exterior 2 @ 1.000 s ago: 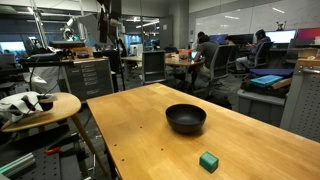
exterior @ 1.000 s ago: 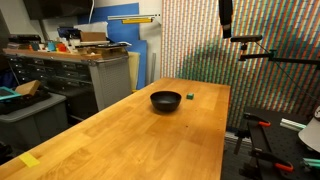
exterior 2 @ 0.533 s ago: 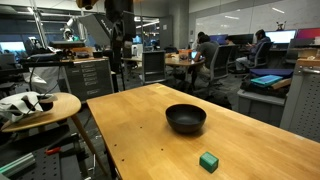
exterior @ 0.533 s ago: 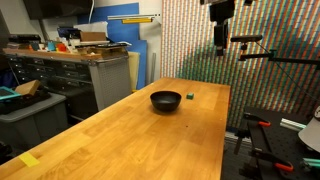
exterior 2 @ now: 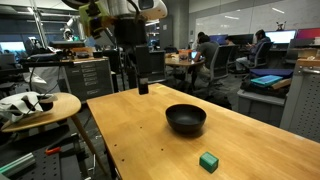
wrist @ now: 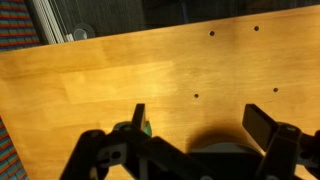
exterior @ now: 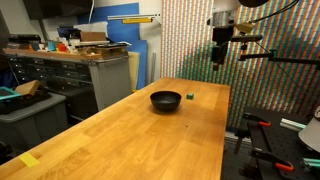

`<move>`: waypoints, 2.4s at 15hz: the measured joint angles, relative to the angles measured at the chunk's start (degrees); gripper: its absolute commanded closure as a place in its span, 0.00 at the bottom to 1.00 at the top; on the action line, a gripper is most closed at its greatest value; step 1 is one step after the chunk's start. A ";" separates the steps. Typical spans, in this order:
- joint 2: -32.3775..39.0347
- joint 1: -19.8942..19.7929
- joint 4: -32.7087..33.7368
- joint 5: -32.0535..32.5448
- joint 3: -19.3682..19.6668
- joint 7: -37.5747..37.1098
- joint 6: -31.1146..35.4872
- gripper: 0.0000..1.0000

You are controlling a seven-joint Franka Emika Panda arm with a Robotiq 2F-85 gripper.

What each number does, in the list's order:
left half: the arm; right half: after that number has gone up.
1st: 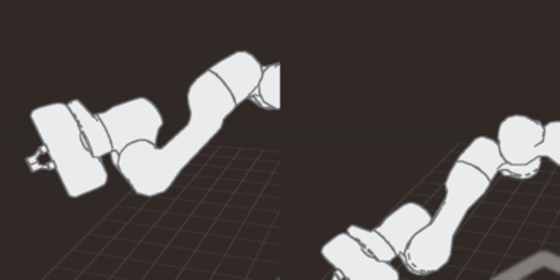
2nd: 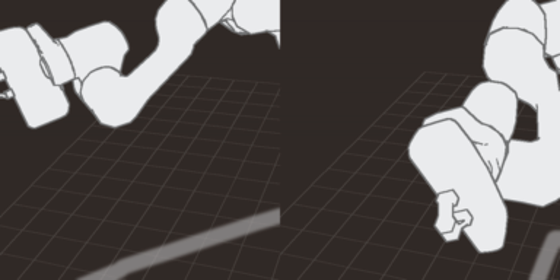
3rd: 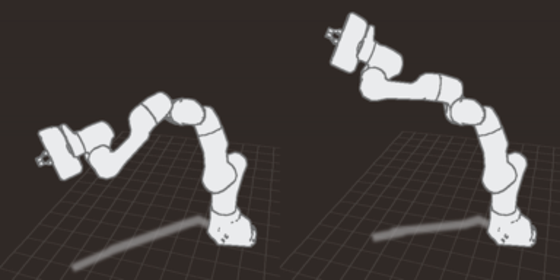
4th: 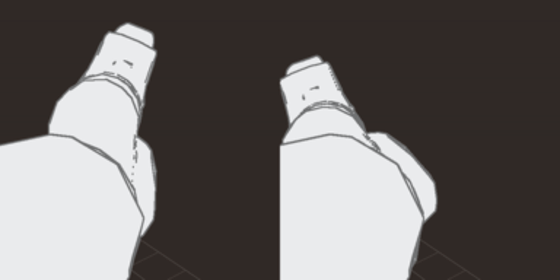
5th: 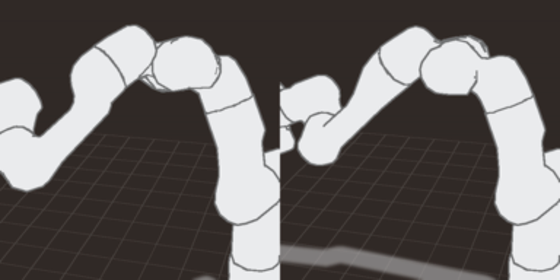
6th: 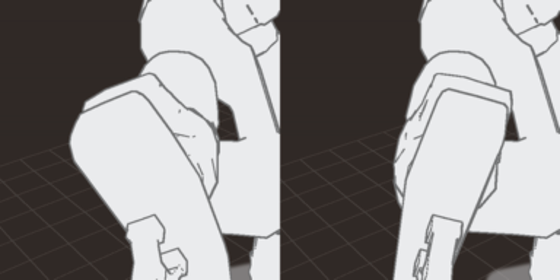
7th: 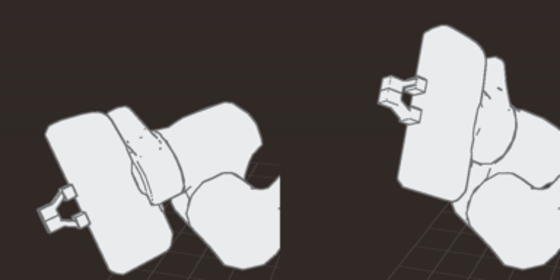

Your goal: Put the square into the bowl.

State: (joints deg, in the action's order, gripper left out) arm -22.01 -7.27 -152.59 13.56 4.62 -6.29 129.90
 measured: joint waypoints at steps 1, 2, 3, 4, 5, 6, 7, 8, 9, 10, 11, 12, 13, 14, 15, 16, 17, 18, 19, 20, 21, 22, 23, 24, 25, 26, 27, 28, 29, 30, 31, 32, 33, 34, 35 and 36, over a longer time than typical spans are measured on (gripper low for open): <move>1.09 -0.78 -0.65 0.07 0.74 0.87 2.64 0.00; 2.42 -1.46 -1.12 0.14 1.41 1.75 5.19 0.00; 3.95 -2.01 -1.40 0.16 2.02 2.63 7.54 0.00; 5.72 -2.50 -1.55 0.16 2.55 3.47 10.01 0.00; 7.65 -2.86 -1.61 0.16 3.00 4.20 12.56 0.00; 9.66 -3.13 -1.60 0.18 3.37 4.85 15.16 0.00; 11.79 -3.36 -1.60 0.22 3.62 5.43 17.92 0.00; 14.02 -3.56 -1.53 0.38 3.81 5.90 20.65 0.00; 16.25 -3.73 -1.37 0.77 3.93 6.19 23.24 0.00; 18.56 -3.87 -1.10 1.25 4.06 6.39 25.80 0.00; 20.88 -3.95 -0.67 1.72 4.23 6.56 28.11 0.00; 23.35 -3.97 -0.03 2.17 4.51 6.76 30.35 0.00; 25.69 -3.97 0.77 2.60 4.85 7.04 32.23 0.00; 28.02 -3.97 1.78 3.02 5.25 7.29 33.90 0.00; 30.45 -3.96 3.04 3.37 5.72 7.57 35.37 0.00; 32.77 -3.96 4.40 3.50 6.19 7.86 36.62 0.00; 35.09 -3.95 5.90 3.51 6.62 8.34 37.79 0.00; 37.26 -3.95 7.40 3.51 6.99 8.78 38.76 0.00; 39.38 -3.95 8.96 3.49 7.25 9.20 39.58 0.00; 41.30 -3.95 10.43 3.31 7.39 9.60 40.30 0.00; 43.05 -3.95 11.84 3.07 7.44 9.92 40.72 0.00; 44.63 -3.95 13.20 2.83 7.45 10.16 41.10 0.00; 46.03 -3.96 14.46 2.60 7.45 10.35 41.43 0.00; 47.31 -3.97 15.71 2.39 7.45 10.48 41.58 0.00; 48.43 -3.98 16.86 2.12 7.46 10.60 41.60 0.00; 49.43 -4.02 17.97 1.72 7.47 10.79 41.60 0.00; 50.25 -4.10 18.97 1.33 7.47 10.99 41.60 0.00; 50.96 -4.22 19.88 0.98 7.47 11.21 41.60 0.13; 51.57 -4.39 20.71 0.67 7.47 11.47 41.60 0.25; 52.05 -4.60 21.40 0.54 7.47 11.73 41.60 0.34; 52.41 -4.83 21.96 0.46 7.47 11.98 41.59 0.42; 52.65 -5.11 22.39 0.42 7.43 12.26 41.58 0.49; 52.76 -5.49 22.66 0.31 7.25 12.68 41.54 0.58; 52.80 -5.89 22.80 0.20 7.02 13.15 41.53 0.65; 52.80 -6.24 22.86 0.17 6.85 13.65 41.53 0.73; 52.80 -6.46 22.90 0.16 6.78 14.14 41.53 0.77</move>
State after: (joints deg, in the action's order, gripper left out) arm 30.80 -13.73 -129.69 13.72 11.40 7.84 171.43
